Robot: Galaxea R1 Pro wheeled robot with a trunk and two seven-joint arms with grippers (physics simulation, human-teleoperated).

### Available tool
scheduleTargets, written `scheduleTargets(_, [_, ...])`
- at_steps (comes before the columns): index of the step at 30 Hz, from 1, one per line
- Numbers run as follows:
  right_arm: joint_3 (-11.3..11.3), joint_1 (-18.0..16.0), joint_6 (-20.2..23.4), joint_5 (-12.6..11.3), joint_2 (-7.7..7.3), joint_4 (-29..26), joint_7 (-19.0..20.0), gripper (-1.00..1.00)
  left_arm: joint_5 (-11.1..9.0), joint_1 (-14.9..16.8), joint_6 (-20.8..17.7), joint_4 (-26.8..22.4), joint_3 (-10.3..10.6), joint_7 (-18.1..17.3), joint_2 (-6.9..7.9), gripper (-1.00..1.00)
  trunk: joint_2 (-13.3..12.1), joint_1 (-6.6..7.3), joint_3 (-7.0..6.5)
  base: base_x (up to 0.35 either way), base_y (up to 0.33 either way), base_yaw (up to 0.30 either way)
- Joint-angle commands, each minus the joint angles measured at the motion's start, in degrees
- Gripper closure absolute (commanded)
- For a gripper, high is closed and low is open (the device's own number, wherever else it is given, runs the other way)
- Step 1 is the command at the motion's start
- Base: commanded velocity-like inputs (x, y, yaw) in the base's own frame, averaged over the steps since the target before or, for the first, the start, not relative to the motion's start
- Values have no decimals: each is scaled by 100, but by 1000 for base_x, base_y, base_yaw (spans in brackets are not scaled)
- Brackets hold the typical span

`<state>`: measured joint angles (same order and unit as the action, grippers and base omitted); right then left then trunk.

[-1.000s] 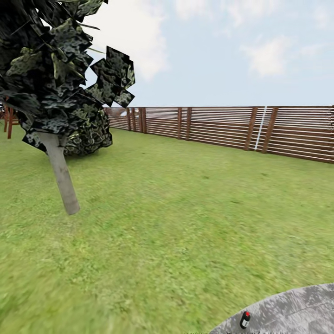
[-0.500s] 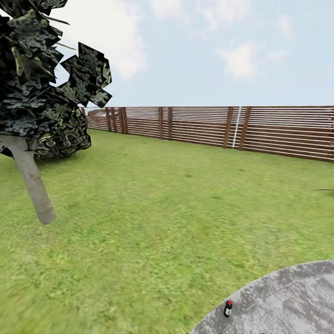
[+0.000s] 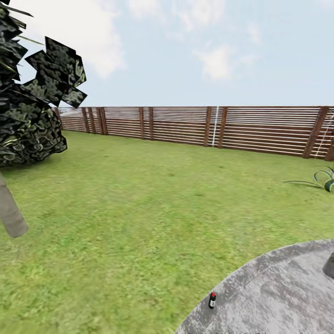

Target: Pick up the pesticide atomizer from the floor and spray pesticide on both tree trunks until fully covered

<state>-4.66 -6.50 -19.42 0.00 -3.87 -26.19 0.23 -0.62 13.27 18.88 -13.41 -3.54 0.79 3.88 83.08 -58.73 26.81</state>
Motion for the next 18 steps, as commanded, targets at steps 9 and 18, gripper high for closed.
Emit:
scheduleTargets(9, [0, 0, 0, 0, 0, 0, -1, -100, 0, 0, 1, 2, 2, 0, -1, -100, 0, 0, 0, 0, 0, -271])
scheduleTargets(18, [0, 0, 0, -2, 0, 0, -5, -100, 3, 0, 1, 4, 2, 0, -1, -100, 0, 0, 0, 0, 0, -271])
